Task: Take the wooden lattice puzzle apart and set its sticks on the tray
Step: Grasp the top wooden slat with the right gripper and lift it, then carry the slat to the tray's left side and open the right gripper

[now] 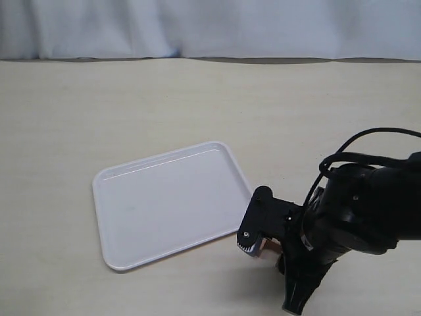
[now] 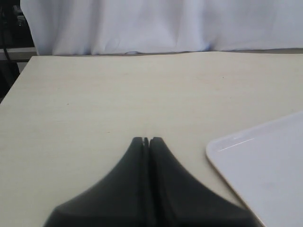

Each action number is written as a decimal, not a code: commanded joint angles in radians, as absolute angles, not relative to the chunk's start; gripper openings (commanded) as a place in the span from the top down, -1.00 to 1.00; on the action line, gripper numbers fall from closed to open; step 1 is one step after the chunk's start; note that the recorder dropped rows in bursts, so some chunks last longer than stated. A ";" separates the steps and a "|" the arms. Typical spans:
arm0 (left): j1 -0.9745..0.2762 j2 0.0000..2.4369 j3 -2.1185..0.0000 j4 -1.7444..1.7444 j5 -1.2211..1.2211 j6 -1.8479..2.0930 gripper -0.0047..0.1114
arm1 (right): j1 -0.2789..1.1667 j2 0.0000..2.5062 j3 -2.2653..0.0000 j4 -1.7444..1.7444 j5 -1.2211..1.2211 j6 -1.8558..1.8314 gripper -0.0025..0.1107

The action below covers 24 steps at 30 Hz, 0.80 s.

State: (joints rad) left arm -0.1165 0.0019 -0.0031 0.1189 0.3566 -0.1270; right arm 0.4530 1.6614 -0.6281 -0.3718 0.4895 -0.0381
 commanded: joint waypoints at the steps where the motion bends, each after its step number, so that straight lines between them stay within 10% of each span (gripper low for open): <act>1: -0.116 0.000 0.000 0.120 0.348 -0.129 0.92 | 0.456 1.669 -0.625 -0.380 0.482 -0.034 0.32; 6: -0.116 0.000 0.000 0.120 0.348 -0.129 0.92 | 0.456 1.669 -0.629 -0.382 0.486 -0.059 0.88; 24: -0.116 0.000 0.000 0.120 0.348 -0.129 0.92 | 0.456 1.471 -0.651 -0.428 0.543 -0.038 0.88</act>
